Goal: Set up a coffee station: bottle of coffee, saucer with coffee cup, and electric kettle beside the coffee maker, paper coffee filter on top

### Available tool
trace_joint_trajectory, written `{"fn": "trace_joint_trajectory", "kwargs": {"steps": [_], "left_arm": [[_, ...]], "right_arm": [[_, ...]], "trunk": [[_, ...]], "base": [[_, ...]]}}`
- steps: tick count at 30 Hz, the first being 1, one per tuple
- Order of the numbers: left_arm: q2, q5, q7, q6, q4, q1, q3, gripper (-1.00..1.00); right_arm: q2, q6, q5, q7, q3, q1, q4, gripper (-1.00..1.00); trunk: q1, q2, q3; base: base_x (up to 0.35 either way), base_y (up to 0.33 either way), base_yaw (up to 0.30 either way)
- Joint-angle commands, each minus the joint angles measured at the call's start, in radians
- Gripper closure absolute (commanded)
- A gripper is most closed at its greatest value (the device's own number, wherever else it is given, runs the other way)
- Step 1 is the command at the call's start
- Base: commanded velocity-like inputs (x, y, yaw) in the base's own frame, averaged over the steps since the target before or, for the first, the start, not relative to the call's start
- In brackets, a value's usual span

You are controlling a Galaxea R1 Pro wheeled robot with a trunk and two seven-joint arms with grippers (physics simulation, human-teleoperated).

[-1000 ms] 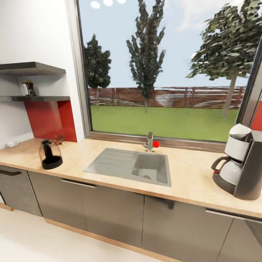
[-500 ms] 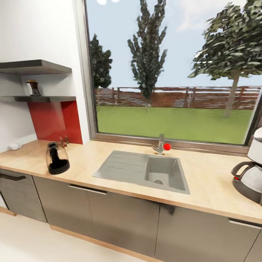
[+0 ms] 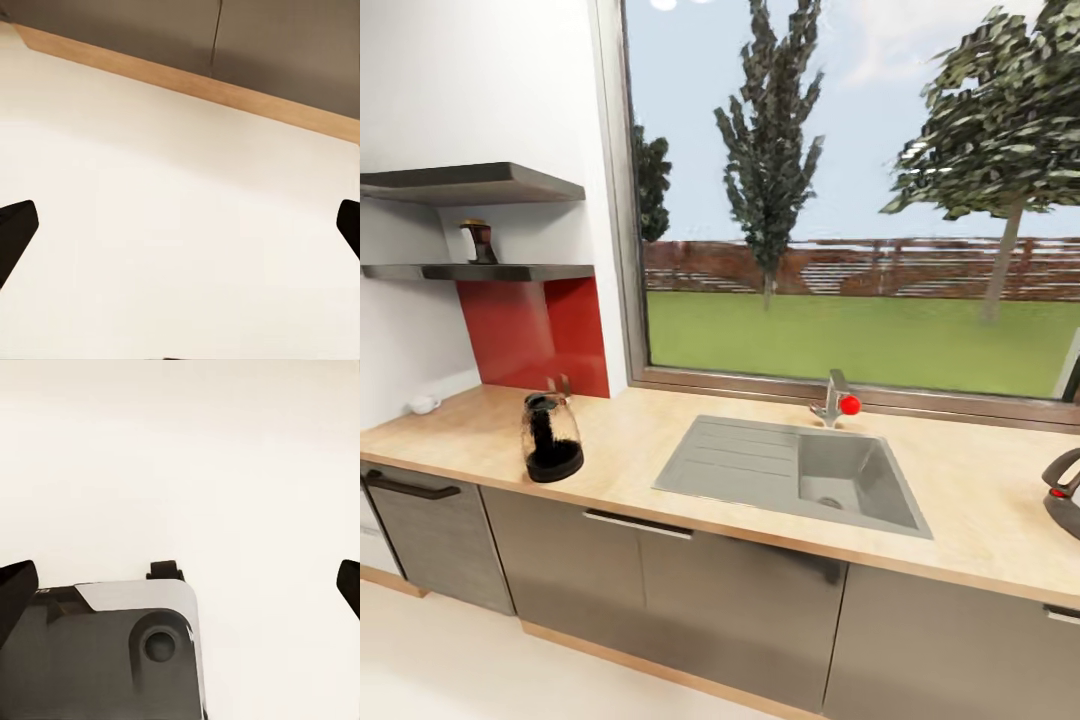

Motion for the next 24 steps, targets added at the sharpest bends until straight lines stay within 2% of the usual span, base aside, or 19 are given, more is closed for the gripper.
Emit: {"fn": "trace_joint_trajectory", "kwargs": {"steps": [1,14,24], "left_arm": [[0.0,0.005,-0.001,-0.002,-0.001,0.0,-0.001,-1.0],[0.0,0.004,-0.001,0.001,-0.001,0.0,-0.001,-1.0],[0.003,0.006,-0.001,0.006,-0.001,0.0,-0.001,-1.0]], "right_arm": [[0.001,-0.002,-0.007,-0.001,0.008,-0.001,0.002,-1.0],[0.001,-0.002,-0.007,-0.001,0.008,-0.001,0.002,-1.0],[0.001,-0.002,-0.007,-0.001,0.008,-0.001,0.002,-1.0]], "trunk": [[0.0,-0.002,-0.002],[0.0,-0.002,-0.002],[0.0,-0.002,-0.002]], "base": [[0.0,0.331,0.0],[0.001,0.332,0.0],[0.078,0.335,0.0]]}}
